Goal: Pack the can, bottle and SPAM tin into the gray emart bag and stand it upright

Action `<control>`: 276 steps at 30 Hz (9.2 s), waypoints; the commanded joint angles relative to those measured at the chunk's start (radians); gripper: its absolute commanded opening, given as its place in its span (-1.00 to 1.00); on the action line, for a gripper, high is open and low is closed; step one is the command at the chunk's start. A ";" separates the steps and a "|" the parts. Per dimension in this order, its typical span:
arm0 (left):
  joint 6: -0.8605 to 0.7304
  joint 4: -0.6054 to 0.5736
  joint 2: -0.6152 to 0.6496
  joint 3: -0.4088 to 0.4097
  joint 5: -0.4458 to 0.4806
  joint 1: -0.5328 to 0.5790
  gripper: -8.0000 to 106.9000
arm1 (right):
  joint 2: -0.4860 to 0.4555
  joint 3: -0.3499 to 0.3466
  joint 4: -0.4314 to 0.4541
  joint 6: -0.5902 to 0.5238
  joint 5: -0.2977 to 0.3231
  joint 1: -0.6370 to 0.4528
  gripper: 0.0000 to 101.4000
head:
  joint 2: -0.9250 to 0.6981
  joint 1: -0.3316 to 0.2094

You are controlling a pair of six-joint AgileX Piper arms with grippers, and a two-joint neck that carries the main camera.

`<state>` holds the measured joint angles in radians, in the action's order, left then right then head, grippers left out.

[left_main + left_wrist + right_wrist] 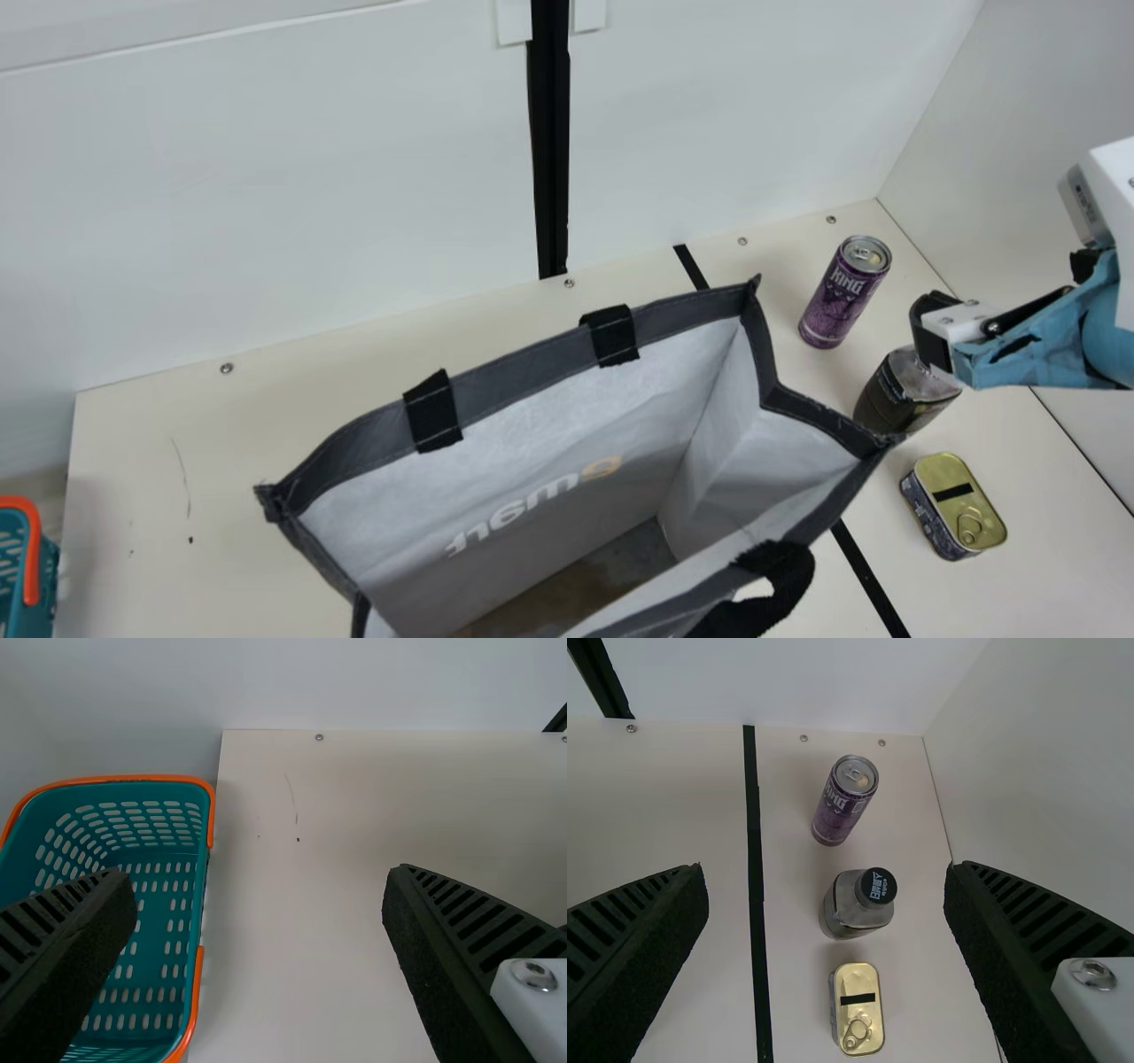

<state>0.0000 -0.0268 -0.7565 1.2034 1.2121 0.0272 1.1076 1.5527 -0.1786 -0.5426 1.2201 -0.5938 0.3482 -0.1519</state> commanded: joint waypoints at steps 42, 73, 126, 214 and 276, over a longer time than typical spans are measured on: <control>-0.030 -0.075 -0.203 0.222 -0.064 0.117 0.71 | 0.000 0.000 0.000 0.000 0.000 0.000 0.87 | 0.001 -0.023; -0.196 -0.216 -0.407 0.521 0.000 0.254 0.71 | 0.000 0.000 0.000 0.000 0.000 0.000 0.87 | 0.001 -0.023; -0.299 -0.278 -0.814 0.883 0.008 0.667 0.71 | 0.000 0.000 0.000 0.000 0.001 0.000 0.87 | 0.001 -0.023; 0.485 0.896 -0.635 0.521 0.008 0.827 -1.00 | 0.000 0.000 0.000 0.000 0.001 0.000 0.87 | 0.001 -0.023; 0.862 0.564 -0.606 0.200 -0.026 1.071 -1.00 | 0.000 0.000 0.000 0.000 0.001 0.000 0.87 | 0.001 -0.023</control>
<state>0.8660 0.5892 -1.3615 1.4058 1.2032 1.1073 1.1076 1.5527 -0.1786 -0.5426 1.2210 -0.5938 0.3482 -0.1519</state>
